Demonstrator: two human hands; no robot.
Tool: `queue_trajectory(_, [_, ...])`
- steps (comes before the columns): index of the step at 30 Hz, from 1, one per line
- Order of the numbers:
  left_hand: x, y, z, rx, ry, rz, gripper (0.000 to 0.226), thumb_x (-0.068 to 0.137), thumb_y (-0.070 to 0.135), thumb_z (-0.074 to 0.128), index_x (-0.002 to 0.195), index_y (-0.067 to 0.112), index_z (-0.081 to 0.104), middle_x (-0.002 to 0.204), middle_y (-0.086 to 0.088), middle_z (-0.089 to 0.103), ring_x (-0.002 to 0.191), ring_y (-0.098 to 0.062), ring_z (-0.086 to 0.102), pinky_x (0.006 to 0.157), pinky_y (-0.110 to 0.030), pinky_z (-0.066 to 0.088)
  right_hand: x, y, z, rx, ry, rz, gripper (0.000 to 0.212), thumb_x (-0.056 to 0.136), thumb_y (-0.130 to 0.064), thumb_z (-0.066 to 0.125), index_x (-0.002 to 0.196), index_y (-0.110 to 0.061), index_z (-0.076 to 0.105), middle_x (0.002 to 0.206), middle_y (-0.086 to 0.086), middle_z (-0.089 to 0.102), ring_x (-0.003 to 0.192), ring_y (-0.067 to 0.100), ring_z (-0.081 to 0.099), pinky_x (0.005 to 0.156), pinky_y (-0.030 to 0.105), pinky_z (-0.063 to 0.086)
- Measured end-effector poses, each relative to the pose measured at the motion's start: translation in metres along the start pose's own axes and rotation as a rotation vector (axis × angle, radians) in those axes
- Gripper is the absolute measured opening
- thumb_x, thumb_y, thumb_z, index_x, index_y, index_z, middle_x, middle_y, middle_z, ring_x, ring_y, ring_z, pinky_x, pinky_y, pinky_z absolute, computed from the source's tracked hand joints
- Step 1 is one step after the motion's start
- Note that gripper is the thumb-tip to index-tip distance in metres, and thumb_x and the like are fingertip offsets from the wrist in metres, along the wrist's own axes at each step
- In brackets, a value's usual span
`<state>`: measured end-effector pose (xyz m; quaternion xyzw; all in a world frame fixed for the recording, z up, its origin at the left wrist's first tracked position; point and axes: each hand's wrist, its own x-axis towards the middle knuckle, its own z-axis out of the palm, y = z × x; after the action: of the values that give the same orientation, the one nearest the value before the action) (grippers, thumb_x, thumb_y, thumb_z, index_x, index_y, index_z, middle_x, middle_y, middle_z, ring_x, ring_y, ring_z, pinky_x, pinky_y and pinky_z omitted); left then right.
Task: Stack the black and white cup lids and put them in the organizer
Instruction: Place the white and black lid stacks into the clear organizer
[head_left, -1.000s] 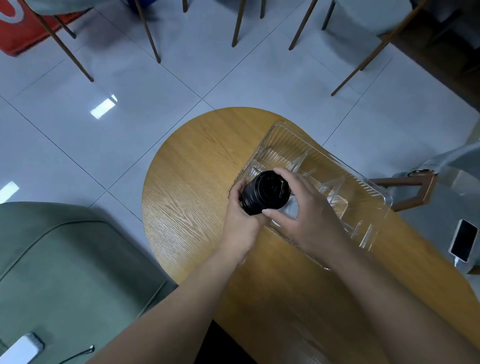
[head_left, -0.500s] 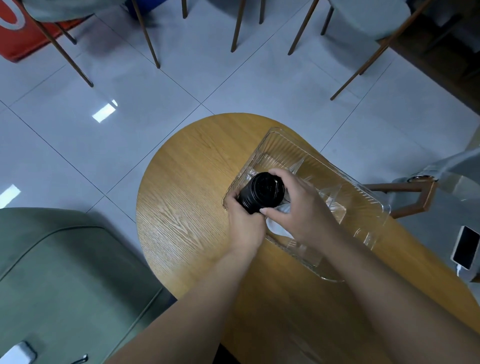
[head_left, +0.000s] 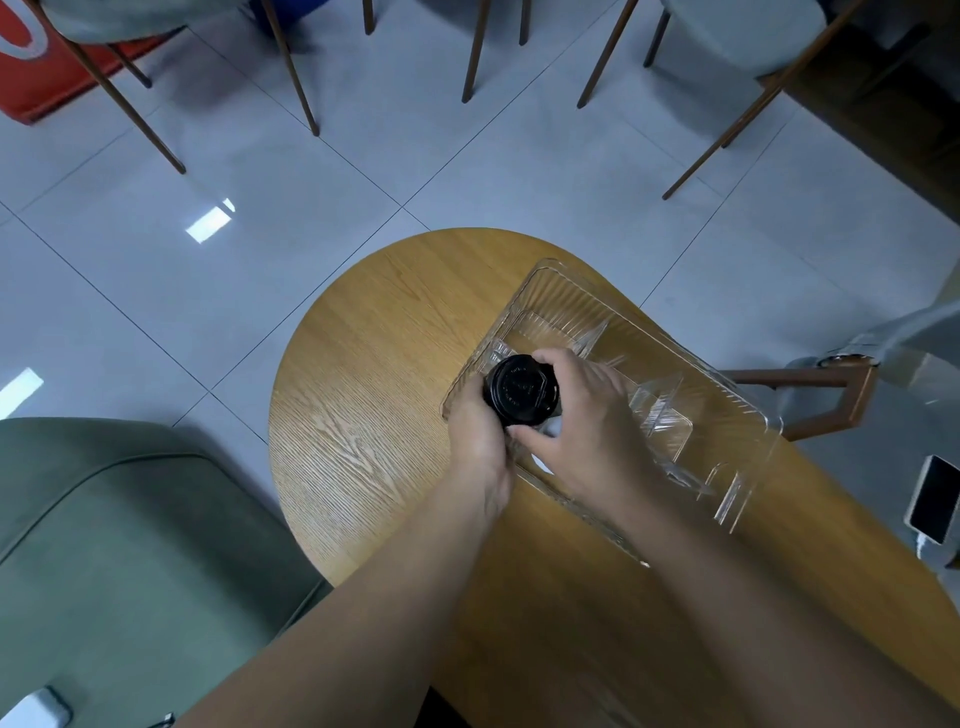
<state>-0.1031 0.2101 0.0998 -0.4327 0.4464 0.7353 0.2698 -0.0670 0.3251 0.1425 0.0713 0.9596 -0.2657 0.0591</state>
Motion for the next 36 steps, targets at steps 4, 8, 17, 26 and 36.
queue_trajectory(4, [0.002,0.002,-0.001,0.031,-0.011,-0.011,0.049,0.114,0.049,0.052,0.124,0.008,0.077,0.121,-0.018,0.081,0.117,-0.032,0.078,0.106,-0.05,0.064,-0.003,-0.003,0.011,-0.017,0.064,-0.006,0.075,0.074,-0.03,0.098,0.133,-0.016,0.053,0.123,0.002,0.07,0.119,0.027,0.065,0.114,0.049,0.045])
queue_trajectory(8, [0.001,0.003,-0.001,0.142,-0.032,0.011,0.054,0.114,0.057,0.048,0.114,0.015,0.081,0.109,-0.008,0.085,0.111,-0.026,0.08,0.104,-0.045,0.063,-0.004,-0.006,0.016,-0.006,0.102,-0.01,0.071,0.074,-0.025,0.098,0.128,-0.015,0.053,0.119,0.001,0.069,0.115,0.025,0.066,0.112,0.047,0.047])
queue_trajectory(17, [-0.007,0.009,-0.011,0.62,-0.096,0.261,0.065,0.09,0.083,0.061,0.116,0.024,0.068,0.106,0.002,0.079,0.096,-0.018,0.076,0.087,-0.043,0.062,-0.004,-0.002,0.025,-0.068,0.07,0.004,0.073,0.074,-0.024,0.097,0.132,-0.015,0.054,0.124,0.0,0.071,0.12,0.025,0.067,0.112,0.045,0.044])
queue_trajectory(26, [-0.003,0.015,-0.037,1.004,-0.188,0.558,0.019,0.105,0.037,0.069,0.122,0.029,0.064,0.106,0.01,0.075,0.094,-0.01,0.071,0.084,-0.035,0.057,0.001,0.0,0.041,-0.208,0.157,-0.018,0.052,0.078,-0.022,0.083,0.126,-0.017,0.064,0.133,-0.002,0.072,0.126,0.023,0.066,0.112,0.045,0.041])
queue_trajectory(36, [-0.007,0.017,-0.036,1.06,-0.162,0.635,0.047,0.11,0.016,0.062,0.157,0.017,0.054,0.133,0.01,0.065,0.118,-0.011,0.061,0.1,-0.025,0.045,-0.001,-0.003,0.034,-0.394,0.141,-0.014,0.048,0.084,-0.037,0.079,0.126,-0.017,0.069,0.149,0.005,0.064,0.139,0.031,0.058,0.126,0.06,0.029])
